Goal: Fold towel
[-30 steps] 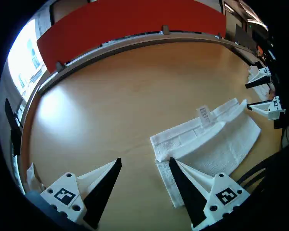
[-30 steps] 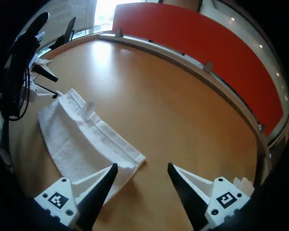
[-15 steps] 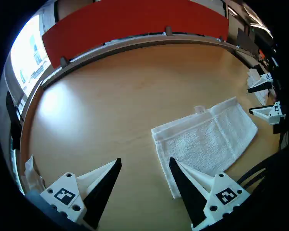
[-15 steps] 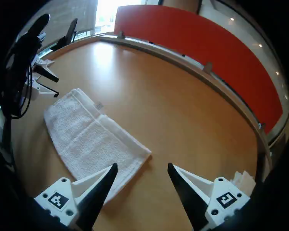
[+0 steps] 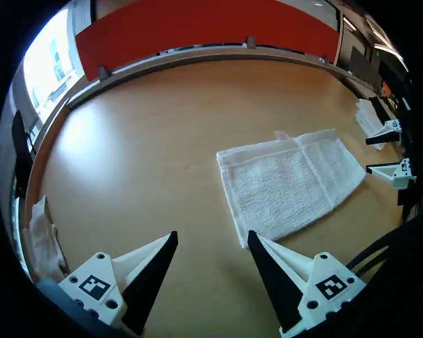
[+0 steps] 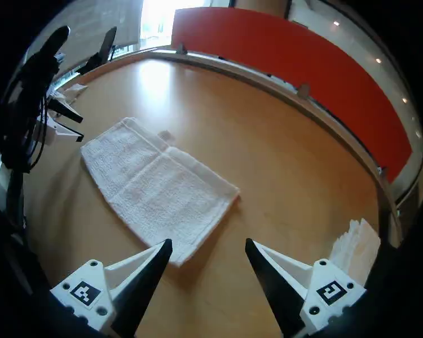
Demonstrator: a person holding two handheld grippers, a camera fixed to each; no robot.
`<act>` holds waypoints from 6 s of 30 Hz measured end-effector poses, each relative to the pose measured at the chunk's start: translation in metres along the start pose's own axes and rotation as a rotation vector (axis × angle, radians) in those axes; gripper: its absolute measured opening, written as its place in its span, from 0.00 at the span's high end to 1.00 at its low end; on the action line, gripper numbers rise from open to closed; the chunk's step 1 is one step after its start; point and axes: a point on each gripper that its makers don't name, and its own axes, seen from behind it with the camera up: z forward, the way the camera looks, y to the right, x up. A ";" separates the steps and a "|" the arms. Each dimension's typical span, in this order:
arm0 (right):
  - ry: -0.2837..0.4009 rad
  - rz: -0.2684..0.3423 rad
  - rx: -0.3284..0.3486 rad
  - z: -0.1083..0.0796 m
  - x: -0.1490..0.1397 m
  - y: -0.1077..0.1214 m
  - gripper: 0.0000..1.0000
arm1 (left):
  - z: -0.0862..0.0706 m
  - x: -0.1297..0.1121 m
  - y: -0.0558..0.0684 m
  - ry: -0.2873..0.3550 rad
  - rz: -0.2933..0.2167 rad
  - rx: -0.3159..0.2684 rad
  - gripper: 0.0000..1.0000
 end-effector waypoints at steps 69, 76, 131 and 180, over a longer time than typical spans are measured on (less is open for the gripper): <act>-0.099 -0.111 0.251 0.013 -0.027 -0.038 0.95 | -0.073 -0.075 -0.042 -0.003 -0.215 0.134 0.08; -0.072 -0.119 0.233 0.008 -0.014 -0.034 0.95 | -0.074 -0.075 -0.043 -0.001 -0.226 0.136 0.08; 0.161 -0.313 0.207 -0.043 0.110 -0.047 0.95 | -0.082 -0.050 -0.039 0.048 -0.232 0.125 0.08; 0.055 -0.309 0.348 0.012 0.089 -0.123 0.27 | -0.094 -0.058 -0.057 0.064 -0.291 0.145 0.08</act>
